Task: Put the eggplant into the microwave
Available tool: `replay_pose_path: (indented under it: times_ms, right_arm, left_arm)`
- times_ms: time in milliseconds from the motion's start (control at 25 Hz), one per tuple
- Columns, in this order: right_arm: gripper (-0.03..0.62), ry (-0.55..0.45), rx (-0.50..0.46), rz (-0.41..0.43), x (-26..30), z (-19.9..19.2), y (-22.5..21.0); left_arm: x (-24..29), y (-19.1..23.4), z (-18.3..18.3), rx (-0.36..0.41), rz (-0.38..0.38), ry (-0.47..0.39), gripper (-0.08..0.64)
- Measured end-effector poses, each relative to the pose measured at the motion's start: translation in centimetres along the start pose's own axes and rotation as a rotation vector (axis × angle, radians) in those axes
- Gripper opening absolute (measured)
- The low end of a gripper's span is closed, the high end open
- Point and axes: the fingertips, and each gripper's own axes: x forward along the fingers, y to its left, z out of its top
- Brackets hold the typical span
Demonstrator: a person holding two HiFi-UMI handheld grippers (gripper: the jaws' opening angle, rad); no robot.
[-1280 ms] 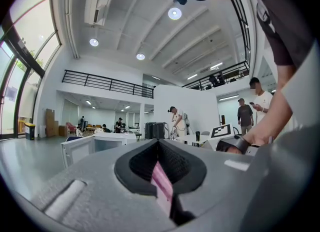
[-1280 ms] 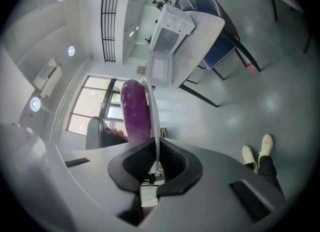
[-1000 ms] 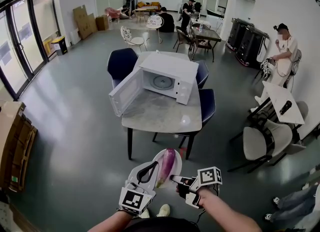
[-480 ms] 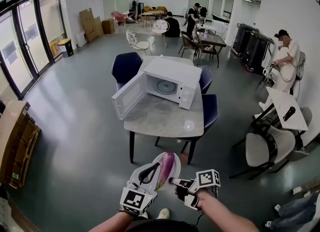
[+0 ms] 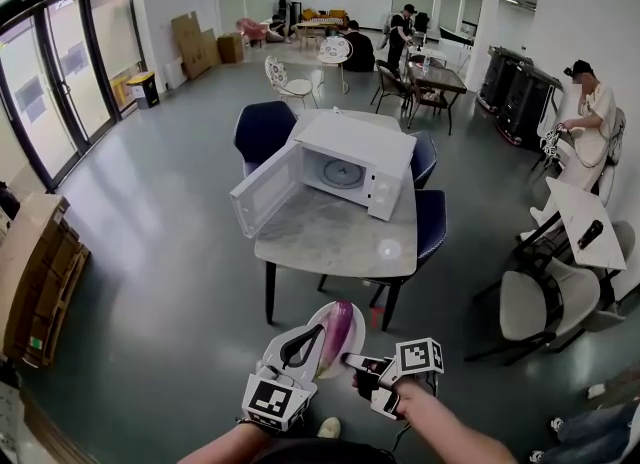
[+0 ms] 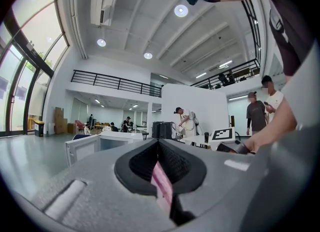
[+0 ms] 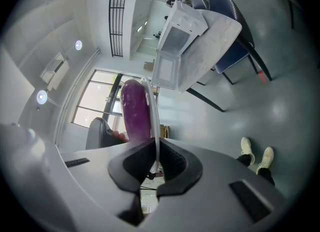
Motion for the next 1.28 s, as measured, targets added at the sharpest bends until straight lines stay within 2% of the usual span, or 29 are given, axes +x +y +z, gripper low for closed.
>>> replay_pose_path:
  times_ms: [200,360,640,800,1040,1280]
  right_arm:
    - [0.018,0.001,0.007,-0.010,1.5,2.0,-0.3]
    - [0.018,-0.016,0.014,-0.023,3.2,5.0,-0.1]
    - [0.018,-0.067,0.024,-0.043,7.6,11.7,0.8]
    - [0.018,-0.102,0.033,-0.050,10.0,15.3,1.4]
    - [0.018,-0.155,0.064,-0.057,13.0,18.8,1.7]
    - [0.018,-0.171,0.101,-0.074,14.8,21.5,1.3]
  left_arm:
    - [1.6,2.2,-0.2,-0.007,0.002,-0.003,0.005]
    - [4.1,5.2,0.1,-0.016,-0.007,-0.001,0.006]
    - [9.5,11.6,0.7,0.001,-0.076,-0.026,0.006]
    - [12.0,15.5,0.9,0.001,-0.099,-0.003,0.006]
    - [14.4,19.5,0.9,-0.005,-0.148,-0.015,0.006]
    - [16.8,21.7,-0.1,-0.021,-0.187,-0.014,0.006]
